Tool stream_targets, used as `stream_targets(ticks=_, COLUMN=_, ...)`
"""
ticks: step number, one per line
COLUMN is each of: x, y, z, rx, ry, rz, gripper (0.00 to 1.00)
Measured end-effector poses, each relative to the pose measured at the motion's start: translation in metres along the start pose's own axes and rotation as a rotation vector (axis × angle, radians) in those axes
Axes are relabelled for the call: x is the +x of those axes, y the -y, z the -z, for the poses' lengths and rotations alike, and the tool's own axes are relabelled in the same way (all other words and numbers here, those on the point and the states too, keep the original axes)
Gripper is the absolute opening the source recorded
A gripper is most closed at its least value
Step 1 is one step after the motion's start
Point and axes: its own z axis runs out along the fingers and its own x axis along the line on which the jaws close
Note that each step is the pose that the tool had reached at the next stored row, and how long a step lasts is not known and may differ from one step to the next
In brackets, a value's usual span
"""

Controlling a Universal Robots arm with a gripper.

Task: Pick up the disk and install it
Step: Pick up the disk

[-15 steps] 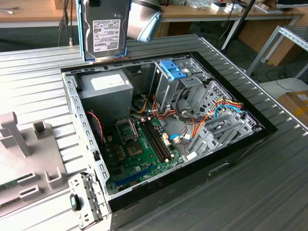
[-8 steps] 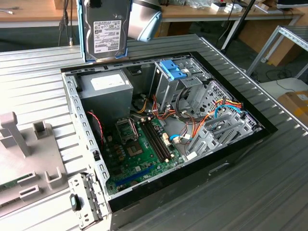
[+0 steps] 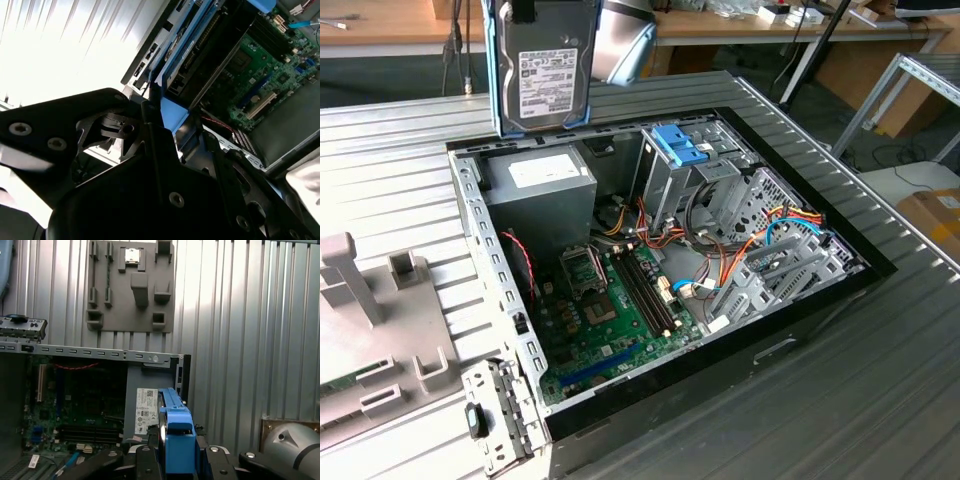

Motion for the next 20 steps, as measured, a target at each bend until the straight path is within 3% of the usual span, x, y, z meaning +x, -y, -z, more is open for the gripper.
stream_targets(ticks=7, x=0.0138, y=-0.0007, z=0.0004, rx=0.0001, ry=0.0001, rz=0.0, gripper=0.36)
stream_targets(ticks=11, x=0.0269, y=-0.0014, z=0.0006, rx=0.0, ry=0.0, rz=0.0, gripper=0.36)
stream_targets(ticks=13, x=0.057, y=-0.0029, z=0.001, rx=0.0001, ry=0.0, rz=0.0, gripper=0.36)
stream_targets(ticks=20, x=0.0728, y=-0.0037, z=0.0013, rx=0.0, ry=0.0, rz=0.0, gripper=0.36)
